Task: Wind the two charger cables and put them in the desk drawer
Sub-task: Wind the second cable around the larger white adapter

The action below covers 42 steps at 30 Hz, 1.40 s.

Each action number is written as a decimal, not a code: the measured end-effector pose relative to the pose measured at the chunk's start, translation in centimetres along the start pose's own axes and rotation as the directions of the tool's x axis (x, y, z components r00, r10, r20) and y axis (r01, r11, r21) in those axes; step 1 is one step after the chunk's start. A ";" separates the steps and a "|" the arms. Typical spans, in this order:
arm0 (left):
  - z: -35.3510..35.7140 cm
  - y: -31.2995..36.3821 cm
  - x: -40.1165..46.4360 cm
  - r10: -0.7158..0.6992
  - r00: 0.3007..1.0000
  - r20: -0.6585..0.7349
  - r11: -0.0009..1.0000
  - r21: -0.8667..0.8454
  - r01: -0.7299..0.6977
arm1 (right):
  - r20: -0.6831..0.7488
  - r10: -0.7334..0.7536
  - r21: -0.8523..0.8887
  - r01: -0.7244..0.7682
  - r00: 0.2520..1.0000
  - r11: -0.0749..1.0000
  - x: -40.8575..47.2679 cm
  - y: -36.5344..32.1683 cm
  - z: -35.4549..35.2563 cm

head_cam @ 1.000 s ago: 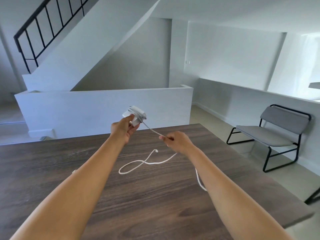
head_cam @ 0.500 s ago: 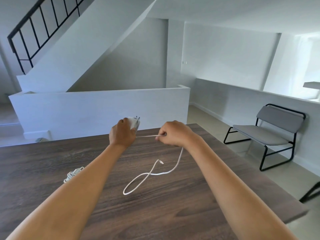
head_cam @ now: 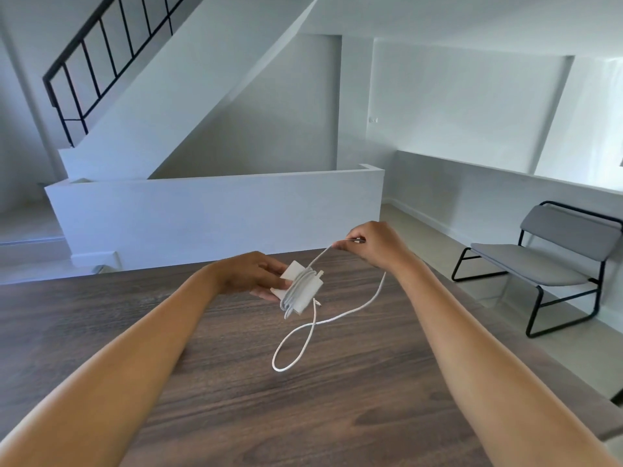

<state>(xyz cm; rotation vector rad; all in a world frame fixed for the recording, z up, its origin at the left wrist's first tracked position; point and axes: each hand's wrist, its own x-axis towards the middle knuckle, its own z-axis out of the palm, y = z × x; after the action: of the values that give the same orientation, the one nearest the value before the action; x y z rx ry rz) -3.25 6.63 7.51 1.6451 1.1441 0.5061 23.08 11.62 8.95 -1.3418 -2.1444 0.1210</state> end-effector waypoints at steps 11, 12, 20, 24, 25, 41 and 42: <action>0.6 1.8 0.0 0.149 0.966 -0.210 0.689 -0.679 -0.254 | 0.083 0.105 -0.112 -0.095 0.991 0.989 -1.9 0.4 3.6; 0.8 2.0 0.1 0.145 0.961 -0.236 0.648 -0.711 -0.272 | 0.077 0.104 -0.090 -0.097 0.992 0.991 -2.0 0.3 3.9; 2.0 2.9 2.2 -0.041 0.882 -0.470 0.374 -0.826 -0.423 | 0.072 0.093 0.002 -0.093 0.993 0.996 -3.1 -1.5 5.6; 2.3 3.3 3.2 -0.112 0.843 -0.526 0.366 -0.811 -0.457 | 0.192 0.120 -0.098 -0.102 0.974 0.990 -3.3 -1.8 6.2; 2.3 3.3 3.5 -0.135 0.831 -0.540 0.363 -0.807 -0.466 | 0.223 0.130 -0.112 -0.107 0.966 0.988 -3.4 -2.0 6.3; 3.2 3.9 5.7 -0.363 0.565 -0.741 0.602 -0.649 -0.465 | 0.399 0.272 -0.211 -0.201 0.876 0.957 -4.1 -2.8 5.5; 3.3 3.8 5.8 -0.370 0.541 -0.755 0.622 -0.634 -0.460 | 0.423 0.258 -0.157 -0.211 0.869 0.965 -4.2 -2.9 5.3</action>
<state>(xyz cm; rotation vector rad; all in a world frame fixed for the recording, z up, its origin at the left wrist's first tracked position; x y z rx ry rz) 3.60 9.94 8.49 0.5251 1.2251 1.7502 19.25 7.87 3.92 -1.7749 -2.3652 0.4553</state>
